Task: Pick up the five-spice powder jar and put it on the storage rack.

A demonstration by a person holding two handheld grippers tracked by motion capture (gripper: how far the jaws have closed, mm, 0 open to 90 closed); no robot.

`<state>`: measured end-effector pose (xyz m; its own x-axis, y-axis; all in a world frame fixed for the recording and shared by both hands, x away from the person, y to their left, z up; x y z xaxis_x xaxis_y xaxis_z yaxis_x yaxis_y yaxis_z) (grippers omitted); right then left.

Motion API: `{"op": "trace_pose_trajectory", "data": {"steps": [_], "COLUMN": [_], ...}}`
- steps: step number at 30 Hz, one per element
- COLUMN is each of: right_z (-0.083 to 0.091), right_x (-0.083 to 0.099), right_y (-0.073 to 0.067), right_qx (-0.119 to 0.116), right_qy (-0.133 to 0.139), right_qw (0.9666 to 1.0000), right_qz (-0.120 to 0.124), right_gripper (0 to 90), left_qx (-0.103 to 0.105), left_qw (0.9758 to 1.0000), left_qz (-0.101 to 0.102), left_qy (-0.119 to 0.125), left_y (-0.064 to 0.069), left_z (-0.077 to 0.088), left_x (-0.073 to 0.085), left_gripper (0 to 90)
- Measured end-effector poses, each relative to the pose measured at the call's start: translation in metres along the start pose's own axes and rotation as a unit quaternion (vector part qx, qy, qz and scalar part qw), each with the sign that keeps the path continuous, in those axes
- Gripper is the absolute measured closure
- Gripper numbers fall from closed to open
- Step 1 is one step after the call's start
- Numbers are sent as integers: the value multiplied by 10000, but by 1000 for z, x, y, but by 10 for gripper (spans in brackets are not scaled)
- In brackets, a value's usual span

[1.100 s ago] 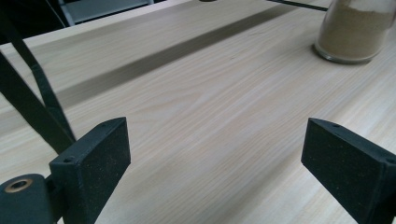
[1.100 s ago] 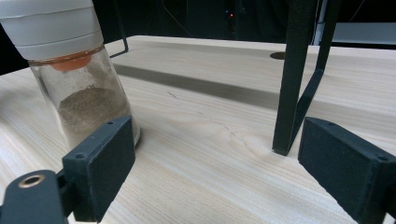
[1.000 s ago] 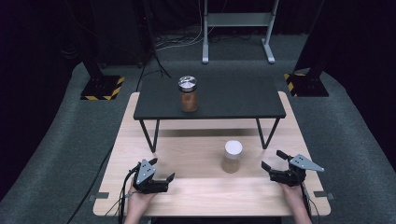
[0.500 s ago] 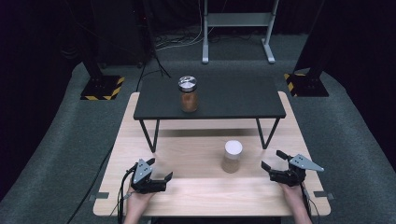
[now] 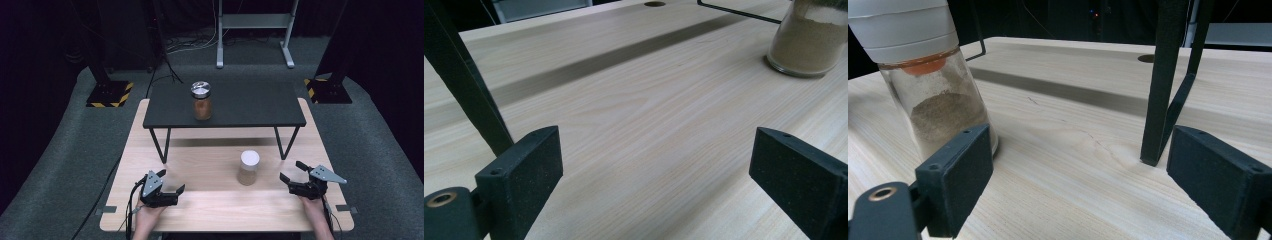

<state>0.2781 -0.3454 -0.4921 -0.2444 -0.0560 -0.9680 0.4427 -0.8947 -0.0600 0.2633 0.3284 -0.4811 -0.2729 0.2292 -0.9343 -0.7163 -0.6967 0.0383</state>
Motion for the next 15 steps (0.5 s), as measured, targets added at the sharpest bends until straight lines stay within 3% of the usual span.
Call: {"op": "trace_pose_trajectory", "data": {"steps": [15], "right_z": [0], "right_x": [0], "right_y": [1], "right_qx": [-5], "right_qy": [-15], "right_qw": [10000], "right_qz": [-9], "right_gripper": [100], "left_qx": [5], "left_qw": [10000], "left_qz": [41], "left_qy": [41], "left_y": [-1], "left_z": [1], "left_x": [1], "left_gripper": [65]}}
Point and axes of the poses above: each handheld gripper's, and its own axes: z roughly backward along the jaws, x roughly out of its underside, y roughly to its right, the point moved 1 cm from there along -z, roughly forward along the jaws, and after that the axes turned 9 degrees about x, right-handed, at the moved point
